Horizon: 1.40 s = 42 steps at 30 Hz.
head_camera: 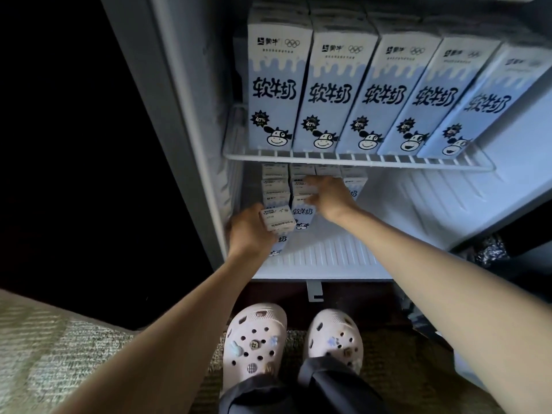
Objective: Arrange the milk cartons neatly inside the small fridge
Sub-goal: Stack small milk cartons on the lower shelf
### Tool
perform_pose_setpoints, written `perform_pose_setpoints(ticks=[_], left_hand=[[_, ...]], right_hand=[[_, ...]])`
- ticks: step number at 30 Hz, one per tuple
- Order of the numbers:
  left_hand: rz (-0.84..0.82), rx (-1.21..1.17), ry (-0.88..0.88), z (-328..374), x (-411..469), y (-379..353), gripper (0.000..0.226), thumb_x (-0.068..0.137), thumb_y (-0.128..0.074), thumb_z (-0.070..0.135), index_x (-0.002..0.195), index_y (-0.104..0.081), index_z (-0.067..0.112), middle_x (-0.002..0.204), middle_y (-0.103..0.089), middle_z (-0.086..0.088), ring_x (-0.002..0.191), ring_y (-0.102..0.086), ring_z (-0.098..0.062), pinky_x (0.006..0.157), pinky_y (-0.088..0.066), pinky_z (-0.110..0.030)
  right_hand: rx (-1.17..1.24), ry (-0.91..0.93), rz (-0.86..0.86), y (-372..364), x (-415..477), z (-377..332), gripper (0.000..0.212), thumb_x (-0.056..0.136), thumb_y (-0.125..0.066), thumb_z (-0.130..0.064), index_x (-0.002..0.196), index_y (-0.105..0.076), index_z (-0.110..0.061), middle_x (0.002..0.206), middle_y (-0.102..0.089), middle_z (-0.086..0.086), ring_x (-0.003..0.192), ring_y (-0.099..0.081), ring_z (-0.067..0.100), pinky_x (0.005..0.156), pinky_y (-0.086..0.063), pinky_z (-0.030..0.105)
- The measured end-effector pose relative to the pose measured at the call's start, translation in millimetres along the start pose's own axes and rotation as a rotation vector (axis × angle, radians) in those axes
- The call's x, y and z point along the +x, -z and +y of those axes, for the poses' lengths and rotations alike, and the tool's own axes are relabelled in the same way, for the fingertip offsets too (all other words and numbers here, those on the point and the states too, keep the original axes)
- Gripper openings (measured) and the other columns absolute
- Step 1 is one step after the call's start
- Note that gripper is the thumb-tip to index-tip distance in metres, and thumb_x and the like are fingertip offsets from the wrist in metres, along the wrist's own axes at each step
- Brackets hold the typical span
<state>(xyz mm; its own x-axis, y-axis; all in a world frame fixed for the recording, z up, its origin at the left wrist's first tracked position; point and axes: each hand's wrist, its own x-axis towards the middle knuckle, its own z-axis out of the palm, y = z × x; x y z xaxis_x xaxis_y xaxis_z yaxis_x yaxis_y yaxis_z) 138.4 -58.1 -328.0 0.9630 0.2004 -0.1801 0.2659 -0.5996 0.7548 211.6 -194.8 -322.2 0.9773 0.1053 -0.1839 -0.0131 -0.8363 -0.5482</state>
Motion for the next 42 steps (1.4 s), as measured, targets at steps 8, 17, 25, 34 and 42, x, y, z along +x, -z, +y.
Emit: perform_pose_setpoints(ticks=[8, 17, 25, 34, 42], left_hand=[[-0.023, -0.087, -0.012, 1, 0, -10, 0.046, 0.074, -0.069, -0.005, 0.117, -0.061, 0.007, 0.110, -0.069, -0.013, 0.100, -0.065, -0.024, 0.082, -0.056, -0.032], [-0.033, -0.038, -0.036, 9, -7, -18, 0.042, 0.071, -0.071, -0.004, 0.111, -0.063, 0.009, 0.108, -0.070, -0.011, 0.100, -0.066, -0.026, 0.085, -0.057, -0.035], [-0.163, 0.061, -0.162, 44, -20, -45, 0.030, 0.074, -0.074, 0.006, 0.100, -0.059, 0.007, 0.096, -0.064, -0.007, 0.085, -0.059, -0.020, 0.064, -0.046, -0.024], [-0.169, 0.216, -0.346, 48, -7, -62, 0.033, 0.088, -0.055, 0.003, 0.120, -0.051, 0.007, 0.118, -0.058, -0.012, 0.110, -0.057, -0.025, 0.088, -0.049, -0.027], [0.162, 0.619, -0.527, 24, 9, -50, 0.045, 0.083, -0.047, 0.004, 0.128, -0.049, 0.006, 0.135, -0.043, -0.016, 0.127, -0.038, -0.034, 0.104, -0.035, -0.042]], right_hand=[[-0.004, 0.097, 0.094, -6, -4, 6, 0.039, 0.094, -0.048, -0.003, 0.133, -0.042, -0.004, 0.129, -0.056, 0.020, 0.110, -0.060, 0.029, 0.093, -0.047, 0.034], [-0.044, 0.133, 0.195, 3, -37, 42, 0.055, 0.081, -0.062, 0.000, 0.130, -0.037, -0.003, 0.109, -0.059, 0.018, 0.091, -0.062, 0.030, 0.066, -0.048, 0.031], [0.137, 0.128, -0.158, 2, -65, 63, 0.062, 0.071, -0.069, 0.002, 0.128, -0.047, -0.009, 0.123, -0.060, 0.010, 0.106, -0.058, 0.021, 0.076, -0.042, 0.017], [0.318, -0.079, -0.042, 3, -38, 91, 0.024, 0.086, -0.053, 0.007, 0.107, -0.052, -0.003, 0.093, -0.061, 0.005, 0.078, -0.057, 0.017, 0.045, -0.048, 0.011], [0.505, -0.232, -0.056, 2, -1, 72, 0.040, 0.085, -0.057, 0.007, 0.123, -0.048, -0.005, 0.120, -0.058, 0.014, 0.105, -0.060, 0.028, 0.082, -0.055, 0.039]])
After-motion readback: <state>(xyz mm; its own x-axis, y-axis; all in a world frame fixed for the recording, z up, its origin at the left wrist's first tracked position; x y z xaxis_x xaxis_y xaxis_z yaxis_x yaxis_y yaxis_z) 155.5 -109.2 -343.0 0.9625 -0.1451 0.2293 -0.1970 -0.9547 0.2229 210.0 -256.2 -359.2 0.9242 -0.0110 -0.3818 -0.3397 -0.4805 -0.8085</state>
